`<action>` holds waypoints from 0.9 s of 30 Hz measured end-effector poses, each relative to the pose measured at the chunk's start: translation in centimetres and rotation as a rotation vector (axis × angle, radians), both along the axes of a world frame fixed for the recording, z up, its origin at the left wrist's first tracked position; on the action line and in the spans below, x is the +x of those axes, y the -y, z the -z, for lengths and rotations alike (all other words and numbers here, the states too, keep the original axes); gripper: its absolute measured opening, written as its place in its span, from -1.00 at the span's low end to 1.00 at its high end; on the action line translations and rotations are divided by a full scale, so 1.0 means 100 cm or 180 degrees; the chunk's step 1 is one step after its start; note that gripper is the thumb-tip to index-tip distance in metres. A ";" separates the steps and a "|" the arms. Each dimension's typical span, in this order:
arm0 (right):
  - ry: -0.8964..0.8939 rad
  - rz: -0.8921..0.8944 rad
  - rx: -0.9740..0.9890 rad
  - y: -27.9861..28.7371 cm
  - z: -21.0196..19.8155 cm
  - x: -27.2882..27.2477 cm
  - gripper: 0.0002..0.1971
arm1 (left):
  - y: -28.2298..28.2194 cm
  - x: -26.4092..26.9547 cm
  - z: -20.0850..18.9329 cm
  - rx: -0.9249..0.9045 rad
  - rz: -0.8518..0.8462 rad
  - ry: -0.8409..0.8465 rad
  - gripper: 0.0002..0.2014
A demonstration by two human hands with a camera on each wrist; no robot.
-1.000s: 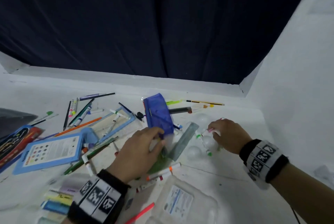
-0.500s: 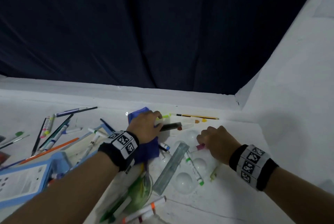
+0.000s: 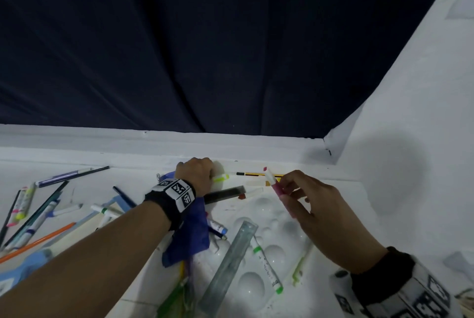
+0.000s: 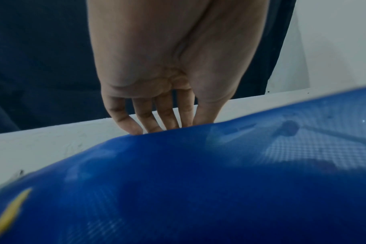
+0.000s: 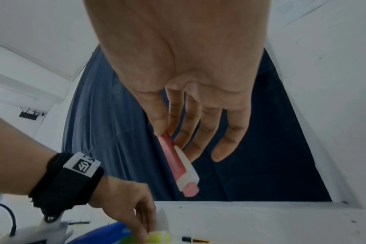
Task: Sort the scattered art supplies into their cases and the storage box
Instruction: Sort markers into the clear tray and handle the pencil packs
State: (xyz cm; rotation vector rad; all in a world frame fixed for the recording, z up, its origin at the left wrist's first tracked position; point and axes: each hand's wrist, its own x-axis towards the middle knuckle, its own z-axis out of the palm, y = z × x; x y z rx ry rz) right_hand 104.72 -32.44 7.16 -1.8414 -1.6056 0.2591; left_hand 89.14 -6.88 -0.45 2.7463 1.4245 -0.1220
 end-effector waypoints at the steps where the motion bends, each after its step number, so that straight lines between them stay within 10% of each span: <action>1: -0.0048 -0.0017 -0.0018 0.001 -0.002 -0.003 -0.93 | 0.001 0.000 0.000 0.0006 0.0031 -0.0002 -0.78; 19: -0.0448 -0.0428 0.0018 0.046 -0.013 -0.103 -0.93 | 0.140 -0.123 -0.139 -0.0779 -0.0080 0.4589 -0.96; 27: -0.1247 -0.0719 -0.0035 0.059 -0.018 -0.190 -0.88 | 0.226 -0.251 -0.119 -0.1540 -0.0599 0.5077 -0.86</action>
